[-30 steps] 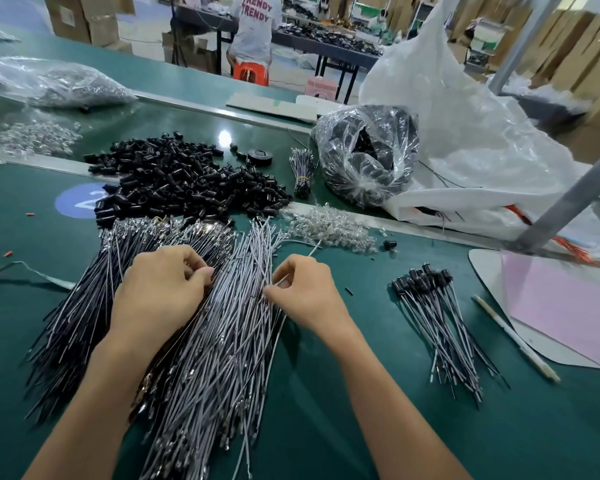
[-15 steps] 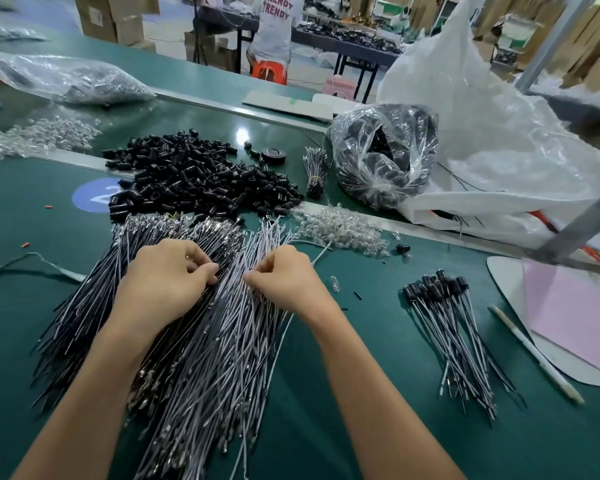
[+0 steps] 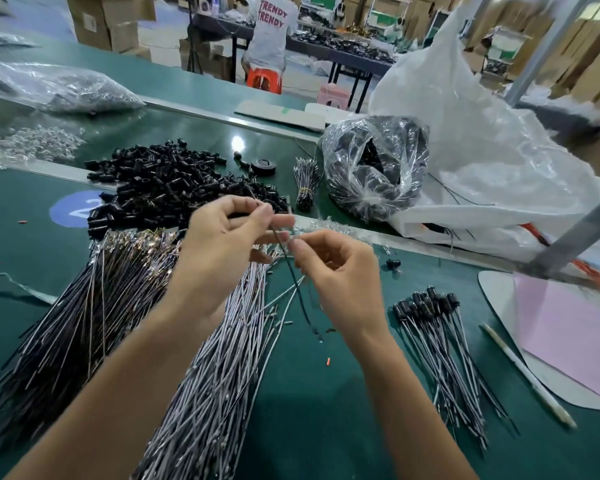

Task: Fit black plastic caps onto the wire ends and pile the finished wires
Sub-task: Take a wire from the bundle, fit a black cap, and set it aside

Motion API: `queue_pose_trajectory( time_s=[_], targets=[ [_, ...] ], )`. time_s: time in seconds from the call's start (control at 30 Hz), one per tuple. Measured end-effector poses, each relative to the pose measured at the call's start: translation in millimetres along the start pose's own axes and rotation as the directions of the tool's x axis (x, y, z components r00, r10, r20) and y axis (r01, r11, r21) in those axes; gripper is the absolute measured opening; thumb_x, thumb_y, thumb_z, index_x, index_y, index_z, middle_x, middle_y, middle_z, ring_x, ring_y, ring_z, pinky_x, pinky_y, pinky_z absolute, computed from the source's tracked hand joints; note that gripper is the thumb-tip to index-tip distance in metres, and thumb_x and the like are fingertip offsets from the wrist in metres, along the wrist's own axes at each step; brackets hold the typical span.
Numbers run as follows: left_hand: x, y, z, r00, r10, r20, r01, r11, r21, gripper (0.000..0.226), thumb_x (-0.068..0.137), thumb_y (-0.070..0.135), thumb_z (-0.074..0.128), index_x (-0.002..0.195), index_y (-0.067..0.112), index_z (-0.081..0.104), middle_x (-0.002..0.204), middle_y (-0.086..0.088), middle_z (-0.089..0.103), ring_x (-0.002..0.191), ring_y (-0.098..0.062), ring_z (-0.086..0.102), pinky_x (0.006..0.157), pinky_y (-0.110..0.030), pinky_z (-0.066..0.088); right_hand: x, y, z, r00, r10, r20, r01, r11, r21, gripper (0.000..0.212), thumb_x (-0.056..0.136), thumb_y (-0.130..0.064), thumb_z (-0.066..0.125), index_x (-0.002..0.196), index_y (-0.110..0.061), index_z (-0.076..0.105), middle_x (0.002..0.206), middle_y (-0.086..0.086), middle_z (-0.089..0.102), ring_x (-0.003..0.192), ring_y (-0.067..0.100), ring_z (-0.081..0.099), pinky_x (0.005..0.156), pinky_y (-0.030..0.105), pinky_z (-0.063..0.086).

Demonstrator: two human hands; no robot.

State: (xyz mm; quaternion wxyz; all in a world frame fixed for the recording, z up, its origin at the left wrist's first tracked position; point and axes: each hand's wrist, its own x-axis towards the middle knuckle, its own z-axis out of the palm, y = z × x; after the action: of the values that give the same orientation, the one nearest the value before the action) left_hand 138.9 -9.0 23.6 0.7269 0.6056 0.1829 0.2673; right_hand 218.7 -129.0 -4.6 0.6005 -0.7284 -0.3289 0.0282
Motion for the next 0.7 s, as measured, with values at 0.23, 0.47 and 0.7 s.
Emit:
queue_pose_trajectory(
  time_s=[0.23, 0.47, 0.7],
  targets=[
    [4, -34, 21, 0.998, -0.022, -0.056, 0.014, 0.990, -0.139, 0.002, 0.095, 0.014, 0.057, 0.093, 0.015, 0.056, 0.093, 0.002, 0.077, 0.091, -0.013, 0.072, 0.076, -0.027, 0.049, -6, 22, -4, 0.983, -0.015, -0.182, -0.006, 0.994, -0.112, 0.008, 0.090, -0.017, 0.070, 0.083, -0.015, 0.074, 0.070, -0.007, 0.070, 0.064, 0.010, 0.066, 0.065, 0.030, 0.056],
    [5, -51, 23, 0.997, -0.068, 0.023, 0.071, 0.982, -0.176, 0.004, 0.093, 0.011, 0.059, 0.096, 0.009, 0.057, 0.093, -0.006, 0.077, 0.090, -0.016, 0.071, 0.084, -0.028, 0.054, -12, 30, 5, 0.991, -0.016, -0.133, 0.016, 1.000, -0.004, 0.009, 0.091, -0.015, 0.068, 0.083, -0.016, 0.072, 0.066, -0.006, 0.069, 0.055, 0.017, 0.062, 0.053, 0.035, 0.055],
    [2, -53, 18, 0.998, -0.046, 0.051, 0.050, 0.995, -0.086, 0.008, 0.092, 0.014, 0.061, 0.094, 0.011, 0.069, 0.091, -0.006, 0.077, 0.083, -0.013, 0.072, 0.077, -0.028, 0.052, -15, 34, 3, 0.994, 0.008, -0.105, -0.011, 1.000, -0.025, 0.006, 0.090, -0.010, 0.069, 0.087, -0.013, 0.072, 0.068, -0.014, 0.066, 0.059, 0.004, 0.060, 0.060, 0.029, 0.054]
  ],
)
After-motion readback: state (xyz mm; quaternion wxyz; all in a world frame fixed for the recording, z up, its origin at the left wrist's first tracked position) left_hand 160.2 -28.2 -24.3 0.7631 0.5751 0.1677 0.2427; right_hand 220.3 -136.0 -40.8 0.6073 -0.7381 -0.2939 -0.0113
